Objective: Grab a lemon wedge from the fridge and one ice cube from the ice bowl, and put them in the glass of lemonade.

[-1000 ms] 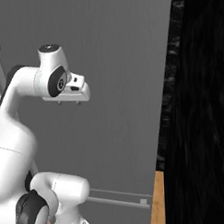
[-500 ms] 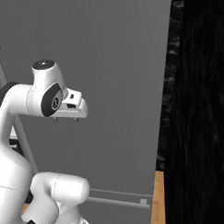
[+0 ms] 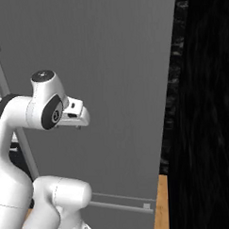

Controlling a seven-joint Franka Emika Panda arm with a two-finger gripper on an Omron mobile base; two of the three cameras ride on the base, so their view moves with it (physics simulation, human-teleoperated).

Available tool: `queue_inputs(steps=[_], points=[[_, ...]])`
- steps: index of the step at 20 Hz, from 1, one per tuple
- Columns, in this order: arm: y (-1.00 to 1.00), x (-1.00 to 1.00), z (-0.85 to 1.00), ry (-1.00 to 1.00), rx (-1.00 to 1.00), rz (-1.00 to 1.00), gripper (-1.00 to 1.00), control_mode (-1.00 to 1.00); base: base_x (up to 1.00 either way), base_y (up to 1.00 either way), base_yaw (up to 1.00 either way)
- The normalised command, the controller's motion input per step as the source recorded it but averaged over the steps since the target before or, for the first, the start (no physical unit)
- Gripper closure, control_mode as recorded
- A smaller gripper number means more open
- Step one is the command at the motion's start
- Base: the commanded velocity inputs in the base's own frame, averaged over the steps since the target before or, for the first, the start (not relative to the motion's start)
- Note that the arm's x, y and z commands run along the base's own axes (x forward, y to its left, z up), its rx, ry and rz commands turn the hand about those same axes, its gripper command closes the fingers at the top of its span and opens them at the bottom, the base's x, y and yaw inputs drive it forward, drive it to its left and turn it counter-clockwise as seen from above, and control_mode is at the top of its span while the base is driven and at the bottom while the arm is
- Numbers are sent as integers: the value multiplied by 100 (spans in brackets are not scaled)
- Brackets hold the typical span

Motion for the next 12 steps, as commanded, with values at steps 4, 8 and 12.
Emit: queue_inputs(steps=[4,8,12], points=[[0,-32,-31,0,0,0,-100,-100,0,0,0],[0,-31,-38,0,0,0,-100,-100,0,0,0],[0,-29,-35,0,0,0,-100,-100,0,0,0]])
